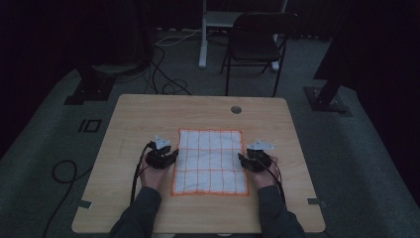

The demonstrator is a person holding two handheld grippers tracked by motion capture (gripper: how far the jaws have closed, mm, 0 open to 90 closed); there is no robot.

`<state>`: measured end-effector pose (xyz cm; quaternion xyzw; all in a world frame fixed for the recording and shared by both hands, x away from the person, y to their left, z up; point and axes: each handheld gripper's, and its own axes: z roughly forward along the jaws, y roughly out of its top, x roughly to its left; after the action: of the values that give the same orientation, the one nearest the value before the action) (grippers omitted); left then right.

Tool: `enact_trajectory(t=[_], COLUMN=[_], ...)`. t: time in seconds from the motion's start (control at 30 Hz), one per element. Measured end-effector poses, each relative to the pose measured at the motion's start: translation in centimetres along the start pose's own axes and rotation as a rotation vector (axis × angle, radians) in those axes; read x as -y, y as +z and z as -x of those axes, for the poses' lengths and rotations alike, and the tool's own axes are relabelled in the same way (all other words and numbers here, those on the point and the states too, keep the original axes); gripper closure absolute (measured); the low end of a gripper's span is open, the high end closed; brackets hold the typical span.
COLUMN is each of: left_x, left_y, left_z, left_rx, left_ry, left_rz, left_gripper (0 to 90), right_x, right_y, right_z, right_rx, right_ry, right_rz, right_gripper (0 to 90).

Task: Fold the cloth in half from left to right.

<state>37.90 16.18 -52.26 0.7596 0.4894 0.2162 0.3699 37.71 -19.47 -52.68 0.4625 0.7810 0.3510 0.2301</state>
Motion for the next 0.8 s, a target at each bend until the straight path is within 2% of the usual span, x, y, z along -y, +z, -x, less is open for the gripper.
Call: enact_trajectory(t=[0.47,0.8], left_x=[0.5,1.0], left_y=[-0.2,0.6], left_z=[0.3,0.7], left_rx=[0.006,0.010], left_ry=[-0.015,-0.024], left_rz=[-0.010,-0.048], left_gripper=[60.2,60.3], right_x=[0.6,0.9], right_y=[-0.4,-0.4], right_z=[0.1,-0.2], right_rx=[-0.001,0.001], right_ry=[0.014,0.006], right_rz=[-0.004,-0.014], right_gripper=[55.1,54.9])
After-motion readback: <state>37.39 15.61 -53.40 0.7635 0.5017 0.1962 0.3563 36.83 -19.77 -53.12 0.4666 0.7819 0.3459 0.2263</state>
